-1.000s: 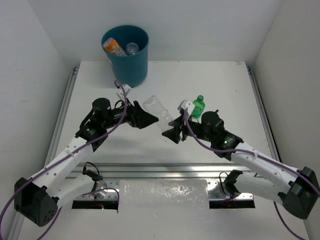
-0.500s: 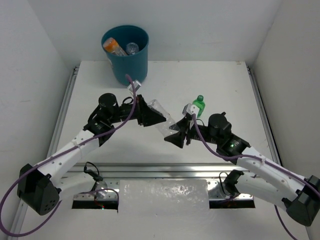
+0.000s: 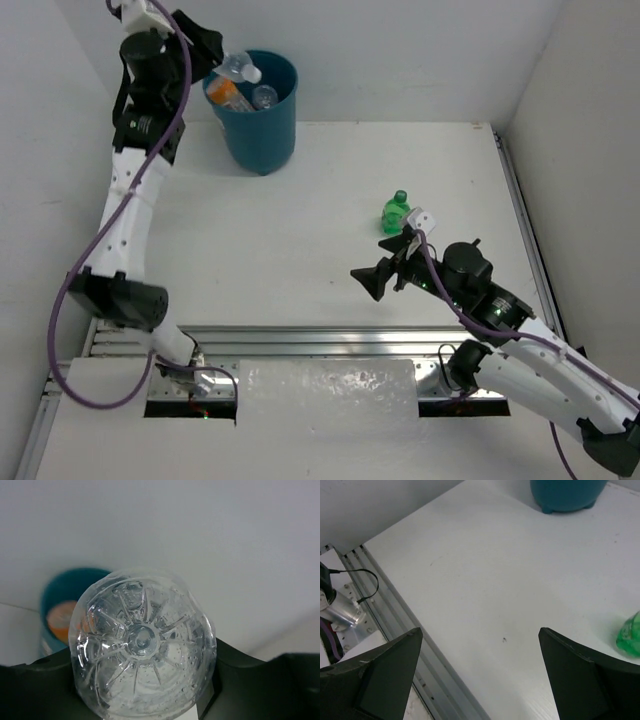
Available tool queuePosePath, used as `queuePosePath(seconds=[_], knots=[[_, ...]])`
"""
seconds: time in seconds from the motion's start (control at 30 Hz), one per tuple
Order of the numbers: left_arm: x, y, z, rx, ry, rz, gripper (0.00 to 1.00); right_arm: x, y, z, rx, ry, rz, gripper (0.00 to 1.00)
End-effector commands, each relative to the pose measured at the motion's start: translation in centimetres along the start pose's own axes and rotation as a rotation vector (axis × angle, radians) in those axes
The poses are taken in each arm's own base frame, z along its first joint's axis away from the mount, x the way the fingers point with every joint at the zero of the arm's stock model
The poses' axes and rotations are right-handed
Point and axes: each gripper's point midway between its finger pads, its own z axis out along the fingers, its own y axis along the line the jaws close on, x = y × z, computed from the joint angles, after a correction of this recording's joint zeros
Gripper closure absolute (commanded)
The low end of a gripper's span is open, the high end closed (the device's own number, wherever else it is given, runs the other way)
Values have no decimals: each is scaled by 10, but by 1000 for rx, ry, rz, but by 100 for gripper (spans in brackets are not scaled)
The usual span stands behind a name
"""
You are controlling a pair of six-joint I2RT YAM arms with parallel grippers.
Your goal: Put the plastic bottles in the bin
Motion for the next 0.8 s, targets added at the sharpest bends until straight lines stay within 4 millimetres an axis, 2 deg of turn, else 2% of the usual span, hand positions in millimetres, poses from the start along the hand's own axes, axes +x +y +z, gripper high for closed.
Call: queuePosePath(seconds=[0.0, 0.03, 0.07, 0.13, 0.17, 0.2, 0.23, 0.3, 0.33, 0.37, 0.4, 0.43, 0.53, 0.57, 0.63, 0.67, 0.7, 0.73, 0.77], knots=[[-7, 54, 57, -188, -57, 131, 100, -11, -2, -12, 41, -21, 53, 1], [-7, 61, 71, -196, -68, 149, 100, -8, -1, -13, 39, -17, 61, 1], [-10, 68, 97, -200, -97, 178, 100, -7, -1, -15, 43, -19, 79, 1], [-9, 74, 121, -188, -132, 215, 95, -5, 1, -18, 32, -11, 89, 1], [-14, 72, 129, -174, -157, 242, 89, -5, 2, -19, 30, -8, 97, 1], [3, 87, 146, -185, -153, 264, 83, -4, 4, -20, 24, -4, 100, 1], [7, 91, 152, -185, -158, 264, 77, -4, 4, -21, 23, -4, 100, 1], [20, 106, 163, -203, -155, 270, 59, -4, 4, -23, 23, -8, 103, 1], [20, 102, 167, -174, -167, 270, 43, -4, 4, -24, 24, -10, 102, 1], [20, 100, 169, -166, -174, 269, 34, -3, 3, -23, 29, -8, 99, 1], [17, 96, 170, -148, -183, 267, 22, -2, -1, -22, 54, -3, 101, 1], [11, 90, 169, -127, -200, 270, 2, 4, -5, -19, 74, 23, 102, 1], [-21, 66, 157, -75, -270, 273, 1, 20, -16, -8, 132, 94, 121, 1], [-38, 56, 147, -62, -302, 274, 0, 22, -18, -5, 147, 105, 132, 1], [-58, 49, 135, -73, -344, 279, 0, 34, -37, 2, 261, 148, 160, 1], [-77, 40, 121, -76, -380, 276, 0, 32, -46, 4, 315, 153, 169, 1], [-82, 41, 114, -99, -377, 280, 0, 40, -59, 1, 405, 195, 183, 1], [-105, 37, 92, -138, -417, 269, 0, 51, -81, 3, 536, 244, 183, 1], [-115, 37, 79, -163, -427, 262, 0, 39, -89, 6, 578, 248, 180, 1]])
